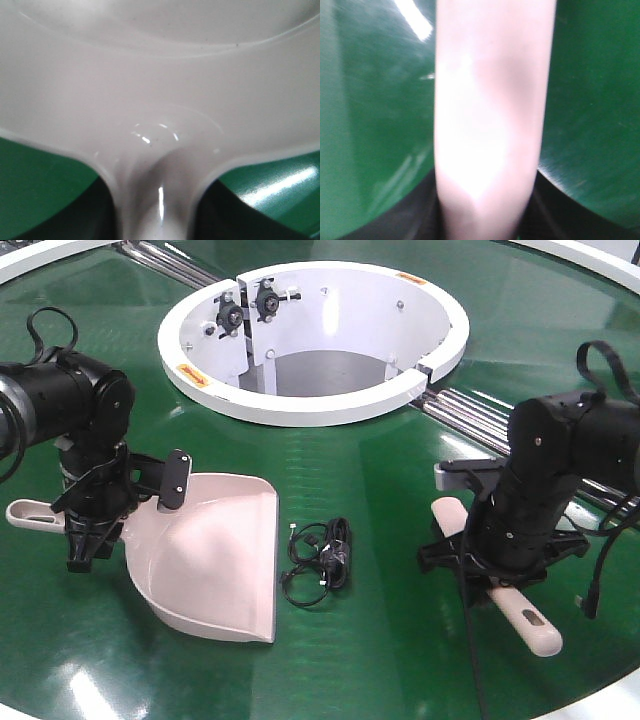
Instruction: Clean and inspect green conveyor with broom and dustpan
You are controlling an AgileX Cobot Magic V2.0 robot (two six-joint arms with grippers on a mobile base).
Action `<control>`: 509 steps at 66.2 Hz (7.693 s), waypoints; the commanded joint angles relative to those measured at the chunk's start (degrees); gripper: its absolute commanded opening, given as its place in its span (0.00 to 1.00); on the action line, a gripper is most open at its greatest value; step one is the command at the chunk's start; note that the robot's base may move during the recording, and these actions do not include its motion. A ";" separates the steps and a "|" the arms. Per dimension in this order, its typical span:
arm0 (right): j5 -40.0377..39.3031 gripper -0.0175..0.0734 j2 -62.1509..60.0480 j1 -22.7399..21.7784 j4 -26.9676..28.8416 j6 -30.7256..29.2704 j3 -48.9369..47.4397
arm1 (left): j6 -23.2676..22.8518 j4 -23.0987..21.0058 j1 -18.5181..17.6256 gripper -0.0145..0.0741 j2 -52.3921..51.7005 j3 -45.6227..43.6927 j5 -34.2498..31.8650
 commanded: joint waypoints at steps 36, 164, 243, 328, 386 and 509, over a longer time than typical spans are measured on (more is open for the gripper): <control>-0.92 0.19 2.51 12.00 -1.11 14.84 -7.95 | -1.14 0.12 -0.28 0.16 -2.86 -1.65 1.04; 11.37 0.19 9.39 10.60 -2.35 7.54 -37.64 | -1.14 0.12 -0.28 0.16 -2.86 -1.65 1.04; -13.81 0.21 -6.70 -7.36 0.96 -5.26 7.03 | -1.14 0.12 -0.28 0.16 -2.86 -1.65 1.04; -12.76 0.29 -6.38 -7.31 1.07 -8.03 6.98 | -1.14 -1.92 -0.28 0.16 -2.86 -1.65 -0.62; -10.27 0.39 -6.38 -7.31 0.80 -10.32 6.98 | -7.27 -4.37 0.37 0.37 -2.86 -1.46 1.19; -37.75 0.77 -67.34 -7.31 -4.38 -9.91 25.60 | -38.67 -30.89 0.37 0.75 -64.76 20.22 -27.64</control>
